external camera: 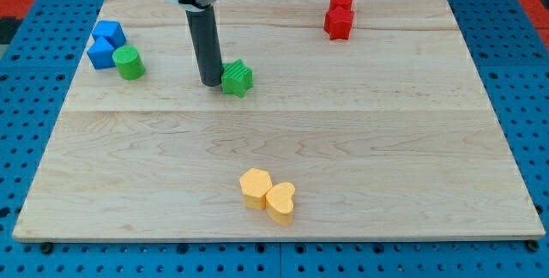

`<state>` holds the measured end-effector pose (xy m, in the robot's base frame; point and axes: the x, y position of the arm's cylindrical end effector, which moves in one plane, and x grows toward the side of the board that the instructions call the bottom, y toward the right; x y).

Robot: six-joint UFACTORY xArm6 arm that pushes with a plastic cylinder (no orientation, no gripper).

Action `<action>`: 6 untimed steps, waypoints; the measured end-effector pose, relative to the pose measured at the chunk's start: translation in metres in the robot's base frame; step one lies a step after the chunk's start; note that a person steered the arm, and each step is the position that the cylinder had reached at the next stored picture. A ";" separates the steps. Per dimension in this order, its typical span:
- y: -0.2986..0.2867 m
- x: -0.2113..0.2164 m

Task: Move green star towards center right

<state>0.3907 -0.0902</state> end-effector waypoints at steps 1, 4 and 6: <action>0.016 0.000; 0.208 0.002; 0.245 0.003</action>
